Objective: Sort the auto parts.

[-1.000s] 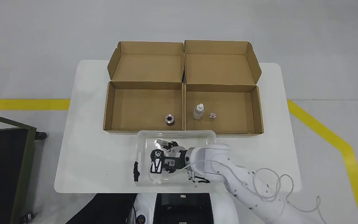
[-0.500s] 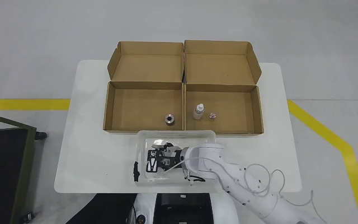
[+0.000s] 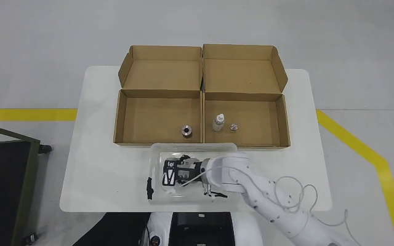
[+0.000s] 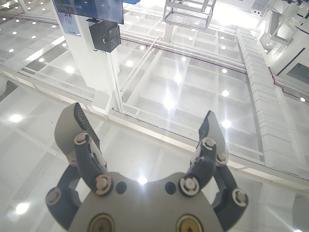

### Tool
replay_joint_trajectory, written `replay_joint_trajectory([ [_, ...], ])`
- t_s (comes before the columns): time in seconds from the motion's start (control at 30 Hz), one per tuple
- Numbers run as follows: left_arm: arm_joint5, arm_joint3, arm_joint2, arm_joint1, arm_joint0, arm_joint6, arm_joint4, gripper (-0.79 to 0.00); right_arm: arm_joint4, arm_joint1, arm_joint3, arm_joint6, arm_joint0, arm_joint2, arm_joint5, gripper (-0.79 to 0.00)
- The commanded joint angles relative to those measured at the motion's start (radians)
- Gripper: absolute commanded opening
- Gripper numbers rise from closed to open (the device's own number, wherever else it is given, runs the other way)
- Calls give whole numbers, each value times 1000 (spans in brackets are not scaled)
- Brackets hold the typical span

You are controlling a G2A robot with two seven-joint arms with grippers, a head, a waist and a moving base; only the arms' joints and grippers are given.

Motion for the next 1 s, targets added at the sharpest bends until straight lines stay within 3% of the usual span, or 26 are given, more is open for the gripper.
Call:
replay_joint_trajectory([
  [0.0,0,0,0,0,0,0,0,0,21,2,-16,3,-4,14,-4,-785],
  [0.4,0,0,0,0,0,0,0,0,199,26,-139,39,-39,128,-20,-785],
  [0.97,0,0,0,0,0,0,0,0,451,32,-214,22,-11,212,22,-785],
])
